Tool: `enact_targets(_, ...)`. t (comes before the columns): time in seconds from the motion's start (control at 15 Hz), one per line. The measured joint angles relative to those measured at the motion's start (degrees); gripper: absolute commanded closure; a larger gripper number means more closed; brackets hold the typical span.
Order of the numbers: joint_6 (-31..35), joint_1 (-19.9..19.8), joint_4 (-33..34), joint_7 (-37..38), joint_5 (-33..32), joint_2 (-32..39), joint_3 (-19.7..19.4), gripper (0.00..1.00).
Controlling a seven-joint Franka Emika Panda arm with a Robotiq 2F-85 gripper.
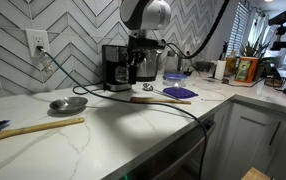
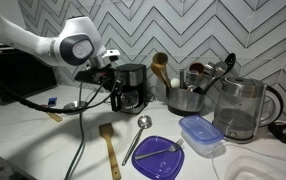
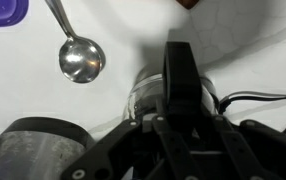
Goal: Pick up the coffee jar and slot it into the coffee machine
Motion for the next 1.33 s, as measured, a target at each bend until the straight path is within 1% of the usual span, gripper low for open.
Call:
enact_targets(0.33, -0.9, 0.0, 3.2, -1.4, 1.1, 2.5, -0.1, 0.93)
enact_targets(0.6, -3.1, 0.1, 5.7, -1.9, 1.4, 3.9, 0.1, 0.93)
enact_targets(0.93, -8.9, 0.4, 8.4, -4.2, 1.4, 4.2, 0.8, 0.93)
enact_targets(1.13, -11.0, 0.8, 9.6, -4.3, 0.3, 4.2, 0.9, 0.93)
enact_targets(1.33, -11.1, 1.2, 10.0, -4.0, -1.1, 4.5, 0.9, 0.93)
